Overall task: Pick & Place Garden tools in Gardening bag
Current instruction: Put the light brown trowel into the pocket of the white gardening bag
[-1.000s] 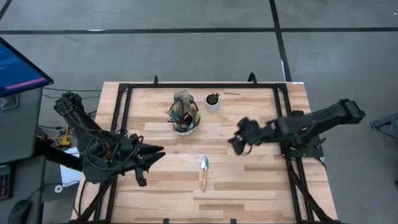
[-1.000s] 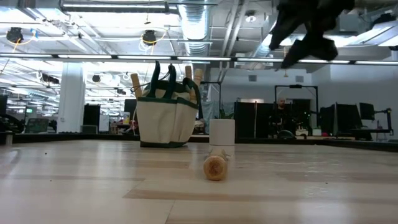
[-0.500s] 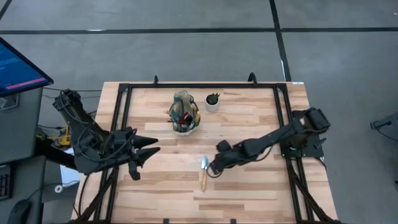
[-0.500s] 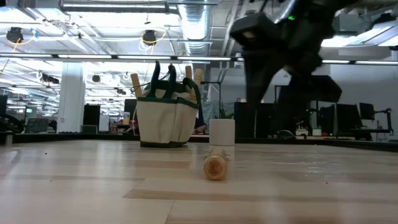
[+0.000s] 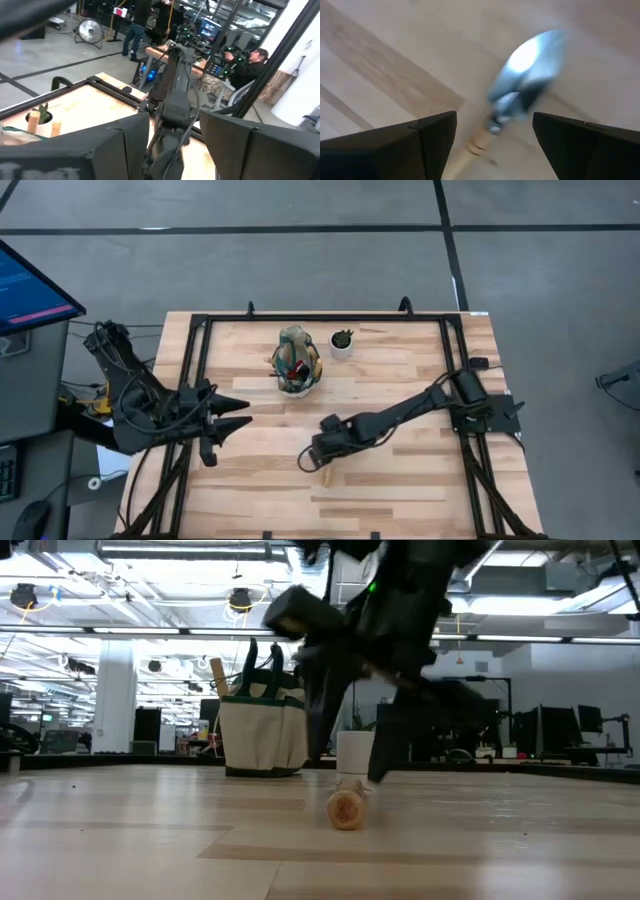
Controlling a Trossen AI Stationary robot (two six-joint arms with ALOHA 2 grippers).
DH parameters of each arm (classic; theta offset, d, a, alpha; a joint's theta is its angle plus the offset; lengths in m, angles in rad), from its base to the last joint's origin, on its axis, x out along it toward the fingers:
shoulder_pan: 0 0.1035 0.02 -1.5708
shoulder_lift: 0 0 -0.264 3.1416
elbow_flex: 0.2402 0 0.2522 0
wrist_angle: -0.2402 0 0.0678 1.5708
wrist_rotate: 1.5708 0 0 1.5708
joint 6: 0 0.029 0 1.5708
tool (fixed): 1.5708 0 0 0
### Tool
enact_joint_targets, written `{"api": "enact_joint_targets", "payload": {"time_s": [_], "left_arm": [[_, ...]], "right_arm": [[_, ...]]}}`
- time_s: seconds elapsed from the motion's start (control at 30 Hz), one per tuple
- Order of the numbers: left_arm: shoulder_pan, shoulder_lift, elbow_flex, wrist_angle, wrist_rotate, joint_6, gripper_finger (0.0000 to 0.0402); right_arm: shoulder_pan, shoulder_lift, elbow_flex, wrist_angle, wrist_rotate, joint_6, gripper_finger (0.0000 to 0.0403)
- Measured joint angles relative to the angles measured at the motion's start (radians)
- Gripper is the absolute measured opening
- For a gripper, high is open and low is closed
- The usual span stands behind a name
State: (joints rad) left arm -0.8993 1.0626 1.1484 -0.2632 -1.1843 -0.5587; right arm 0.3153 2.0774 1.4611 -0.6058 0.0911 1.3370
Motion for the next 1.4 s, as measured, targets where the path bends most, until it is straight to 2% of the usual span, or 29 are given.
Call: {"api": "enact_joint_targets", "payload": {"time_s": [0.17,0.33,0.47,0.77,1.0,1.17,1.3,1.4], "left_arm": [[-0.004,-0.016,0.000,-0.005,0.015,0.002,0.0168],[-0.008,-0.023,0.000,-0.011,0.033,0.003,0.0168],[-0.007,-0.023,0.000,-0.015,0.034,0.004,0.0164],[-0.007,-0.022,0.000,-0.029,0.042,0.005,0.0162],[-0.008,-0.022,0.000,-0.049,0.042,0.005,0.0153],[-0.007,-0.022,0.000,-0.057,0.041,0.005,0.0147],[0.015,-0.022,0.000,-0.059,0.030,0.005,0.0141],[0.039,-0.022,0.000,-0.060,0.029,0.005,0.0136]], "right_arm": [[-0.007,0.077,0.072,-0.047,-0.077,0.000,0.0255],[0.003,0.106,0.119,-0.106,-0.075,0.013,0.0247],[0.003,0.111,0.130,-0.145,-0.076,0.012,0.0201],[0.001,0.115,0.128,-0.177,-0.106,-0.091,0.0039],[-0.014,0.081,0.120,-0.203,-0.125,-0.233,0.0039],[-0.031,-0.052,0.122,-0.238,-0.012,-0.314,0.0039],[-0.069,-0.188,0.123,-0.247,0.139,-0.397,0.0039],[-0.116,-0.301,0.123,-0.246,0.261,-0.519,0.0039]]}}
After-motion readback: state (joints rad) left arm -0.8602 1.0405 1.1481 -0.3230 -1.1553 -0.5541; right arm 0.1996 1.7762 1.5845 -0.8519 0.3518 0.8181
